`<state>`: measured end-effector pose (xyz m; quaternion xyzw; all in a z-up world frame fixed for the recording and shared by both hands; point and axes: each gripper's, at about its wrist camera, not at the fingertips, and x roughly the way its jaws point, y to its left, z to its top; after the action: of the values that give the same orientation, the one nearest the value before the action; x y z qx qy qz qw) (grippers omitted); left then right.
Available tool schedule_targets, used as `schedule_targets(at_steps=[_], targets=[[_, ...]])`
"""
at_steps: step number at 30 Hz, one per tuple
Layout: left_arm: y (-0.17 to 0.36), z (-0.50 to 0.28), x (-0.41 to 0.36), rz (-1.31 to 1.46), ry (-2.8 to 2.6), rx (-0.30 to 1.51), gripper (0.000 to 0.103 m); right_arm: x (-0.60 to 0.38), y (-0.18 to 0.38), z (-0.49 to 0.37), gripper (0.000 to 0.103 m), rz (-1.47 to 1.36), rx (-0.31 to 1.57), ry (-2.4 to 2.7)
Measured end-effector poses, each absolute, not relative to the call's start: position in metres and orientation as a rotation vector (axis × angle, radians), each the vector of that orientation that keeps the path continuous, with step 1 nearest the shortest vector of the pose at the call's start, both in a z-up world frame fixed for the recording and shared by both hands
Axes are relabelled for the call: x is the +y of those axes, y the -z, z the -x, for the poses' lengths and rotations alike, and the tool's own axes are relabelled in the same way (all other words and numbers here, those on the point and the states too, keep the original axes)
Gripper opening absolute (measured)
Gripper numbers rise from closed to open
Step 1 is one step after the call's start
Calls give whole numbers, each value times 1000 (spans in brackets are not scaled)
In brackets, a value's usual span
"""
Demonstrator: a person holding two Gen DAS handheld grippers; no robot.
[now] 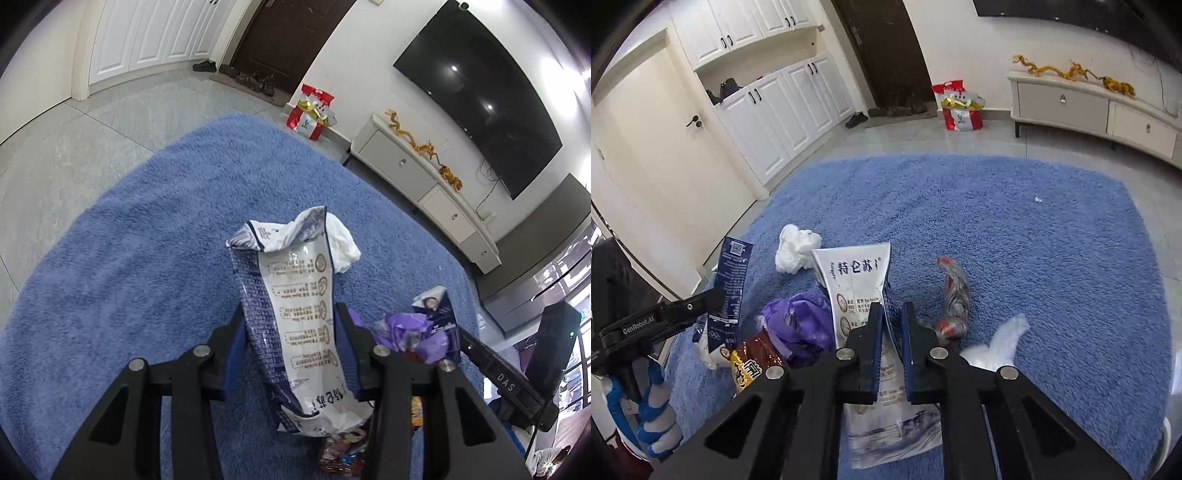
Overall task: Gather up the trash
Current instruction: 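Grasp white printed snack bag with left tool while right tool grasps milk carton, then carry the snack bag and milk carton to the white bin and open both tools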
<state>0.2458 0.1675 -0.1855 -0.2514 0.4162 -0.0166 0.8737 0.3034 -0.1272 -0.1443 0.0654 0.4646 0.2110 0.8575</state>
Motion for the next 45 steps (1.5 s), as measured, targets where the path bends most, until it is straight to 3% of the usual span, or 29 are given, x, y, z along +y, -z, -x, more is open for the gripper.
schedule_targets(at_steps=[25, 36, 45], targets=[[65, -131, 154, 403, 125, 630, 42, -176, 10, -170, 8, -150, 624, -370], [22, -123, 40, 275, 359, 602, 42, -269, -17, -114, 8, -190, 508, -201], [46, -140, -121, 102, 602, 723, 42, -390, 16, -72, 8, -279, 533, 50]])
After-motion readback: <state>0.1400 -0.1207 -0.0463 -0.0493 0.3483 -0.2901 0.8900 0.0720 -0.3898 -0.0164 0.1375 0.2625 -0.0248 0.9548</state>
